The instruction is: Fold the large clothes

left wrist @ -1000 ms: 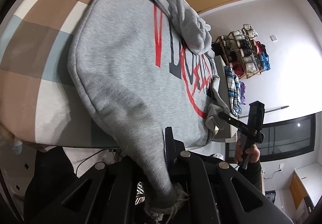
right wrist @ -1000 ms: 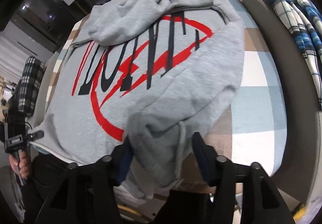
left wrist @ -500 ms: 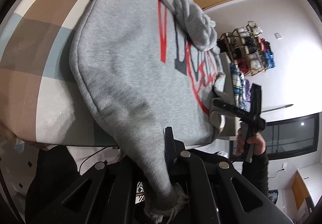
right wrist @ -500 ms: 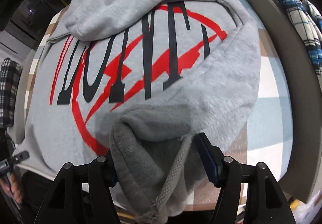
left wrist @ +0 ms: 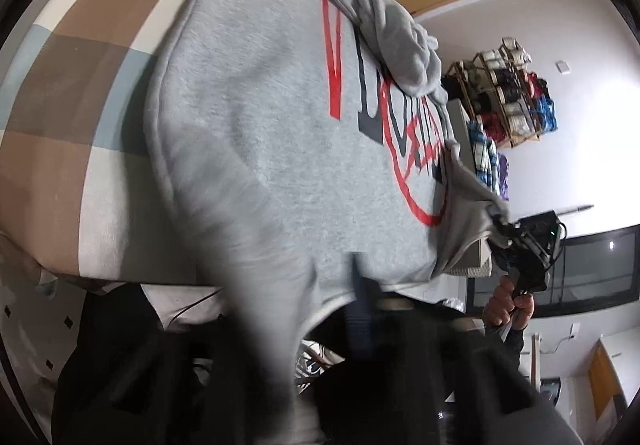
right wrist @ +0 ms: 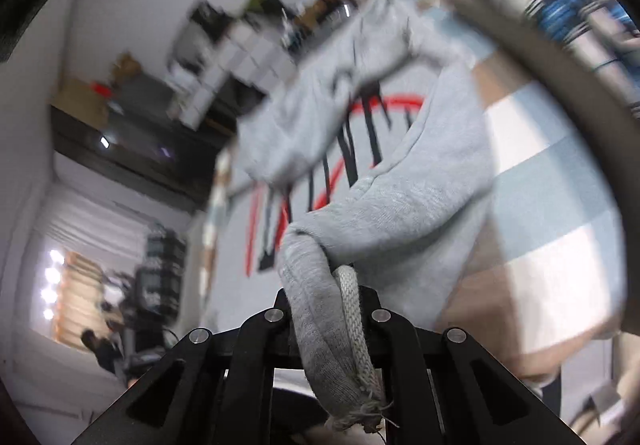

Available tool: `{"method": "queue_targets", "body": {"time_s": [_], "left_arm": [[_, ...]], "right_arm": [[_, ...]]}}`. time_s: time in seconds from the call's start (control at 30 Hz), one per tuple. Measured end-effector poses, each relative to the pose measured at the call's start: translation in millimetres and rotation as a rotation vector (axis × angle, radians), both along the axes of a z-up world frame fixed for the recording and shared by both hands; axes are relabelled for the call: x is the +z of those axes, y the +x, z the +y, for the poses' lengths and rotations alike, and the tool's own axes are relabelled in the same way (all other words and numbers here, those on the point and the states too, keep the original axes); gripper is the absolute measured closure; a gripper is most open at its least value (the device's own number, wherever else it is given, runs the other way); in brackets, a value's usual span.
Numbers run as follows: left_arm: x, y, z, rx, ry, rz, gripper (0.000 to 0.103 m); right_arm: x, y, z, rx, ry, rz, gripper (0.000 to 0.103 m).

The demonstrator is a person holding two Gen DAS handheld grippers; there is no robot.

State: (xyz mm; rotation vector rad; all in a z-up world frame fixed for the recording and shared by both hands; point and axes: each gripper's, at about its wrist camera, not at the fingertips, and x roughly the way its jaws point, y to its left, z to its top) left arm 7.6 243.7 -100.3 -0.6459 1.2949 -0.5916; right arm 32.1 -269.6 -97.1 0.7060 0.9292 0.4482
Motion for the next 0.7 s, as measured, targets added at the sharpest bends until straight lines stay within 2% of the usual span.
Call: {"method": "queue_targets", "body": {"time_s": [0.13,0.2,0.37,0.7], "left_arm": [[4.2,-3.8,2.9,0.047,0.016,-0.011,0.102],[4.7,-7.1,0.5,0.06,-0.014,-0.009,0.102],[10.7,-19.6,-3.7,0.085,-0.021,-0.031,0.103],[13.7,-40.4,-1.3,0.12,-0.048,-0.033,0.103]], "right_arm": [[8.5,-34.3,-37.4,-0.104,0.058,-0.082,0.093],[8.5,-43.7,-52.8,-0.135,0.07,-0.107,0.093],[-7.9,-59.8,-79.6,-0.167,0.131,-0.093,0.093],[-25.6,-95.4,-99.0,-0.197,0.153,-0.102,0.095]]}}
